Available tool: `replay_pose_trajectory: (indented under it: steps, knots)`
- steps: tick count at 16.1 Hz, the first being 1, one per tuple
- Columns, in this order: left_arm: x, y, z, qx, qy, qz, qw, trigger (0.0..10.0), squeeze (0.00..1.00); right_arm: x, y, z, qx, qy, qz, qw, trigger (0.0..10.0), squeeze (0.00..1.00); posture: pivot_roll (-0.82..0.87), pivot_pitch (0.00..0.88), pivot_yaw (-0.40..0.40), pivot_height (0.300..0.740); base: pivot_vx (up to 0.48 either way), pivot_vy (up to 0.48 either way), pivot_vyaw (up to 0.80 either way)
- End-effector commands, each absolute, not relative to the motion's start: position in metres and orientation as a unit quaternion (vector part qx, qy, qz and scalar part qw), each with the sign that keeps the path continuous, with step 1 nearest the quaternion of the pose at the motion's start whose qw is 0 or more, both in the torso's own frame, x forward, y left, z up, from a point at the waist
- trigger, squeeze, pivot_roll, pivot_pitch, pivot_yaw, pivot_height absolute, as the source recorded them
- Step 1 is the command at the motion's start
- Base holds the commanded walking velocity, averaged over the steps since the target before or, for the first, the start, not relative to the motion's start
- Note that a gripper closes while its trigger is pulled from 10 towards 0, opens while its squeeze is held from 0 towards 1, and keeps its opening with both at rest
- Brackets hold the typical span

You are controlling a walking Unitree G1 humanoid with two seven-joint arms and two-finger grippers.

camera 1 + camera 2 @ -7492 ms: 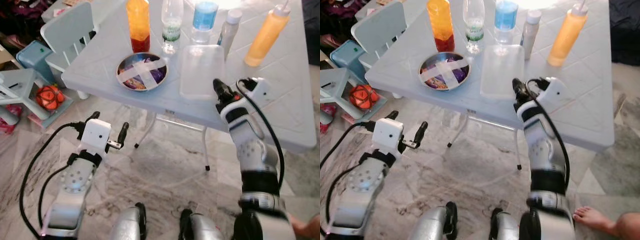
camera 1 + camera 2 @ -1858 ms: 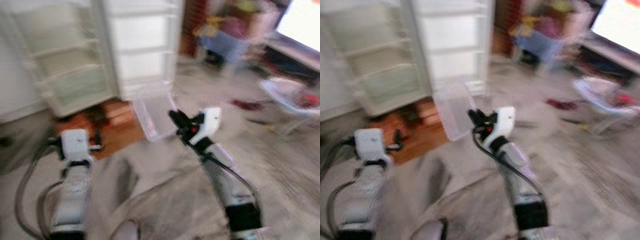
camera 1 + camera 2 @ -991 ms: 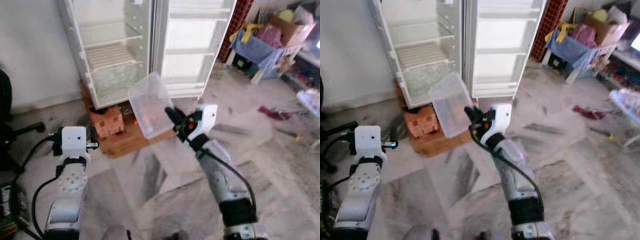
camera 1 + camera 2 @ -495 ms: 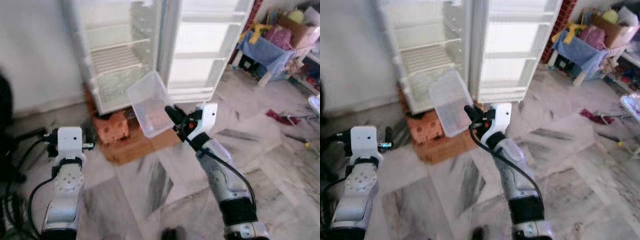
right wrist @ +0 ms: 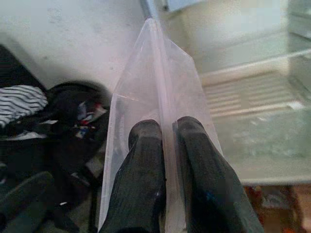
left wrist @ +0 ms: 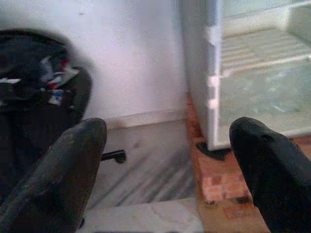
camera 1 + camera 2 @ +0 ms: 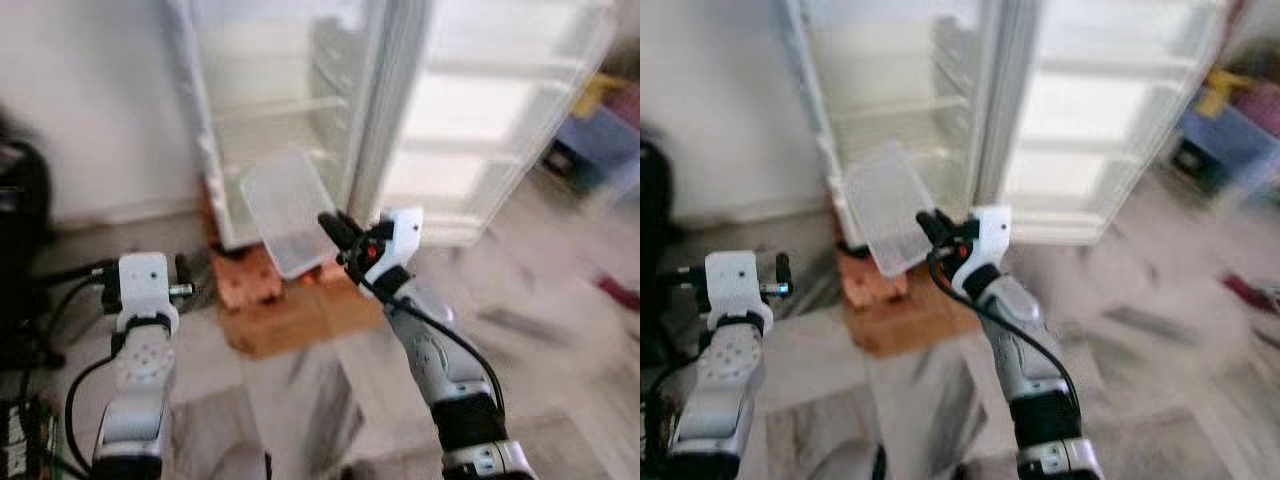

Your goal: Restocking fridge

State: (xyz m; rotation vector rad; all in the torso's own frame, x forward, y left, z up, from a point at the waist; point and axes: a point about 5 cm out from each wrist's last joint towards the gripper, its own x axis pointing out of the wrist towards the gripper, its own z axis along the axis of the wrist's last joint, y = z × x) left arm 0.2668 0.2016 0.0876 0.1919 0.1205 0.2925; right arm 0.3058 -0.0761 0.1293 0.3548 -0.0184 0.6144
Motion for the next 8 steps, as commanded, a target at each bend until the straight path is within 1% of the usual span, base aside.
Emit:
replay_pose_trajectory:
  steps: [1, 2, 8]
  knots:
    - [0.2656, 0.1963, 0.0853, 0.091, 0.065, 0.139, 0.984, 10.0, 0.00, 0.3070, -0.0838, 0.1311, 0.164, -0.015, 0.296, 0.941, 10.0, 0.00, 0.15, 0.105, -0.080, 0.740, 0.461, 0.000, 0.61]
    - [0.2657, 0.1955, 0.0854, 0.095, 0.063, 0.135, 0.984, 10.0, 0.00, 0.3073, -0.0840, 0.1312, 0.162, -0.015, 0.296, 0.941, 10.0, 0.00, 0.15, 0.105, -0.080, 0.740, 0.458, 0.000, 0.61]
    - [0.2673, 0.1937, 0.0839, 0.095, 0.074, 0.133, 0.984, 10.0, 0.00, 0.3095, -0.0835, 0.1306, 0.164, -0.012, 0.290, 0.943, 10.0, 0.00, 0.15, 0.101, -0.081, 0.740, 0.466, 0.000, 0.00]
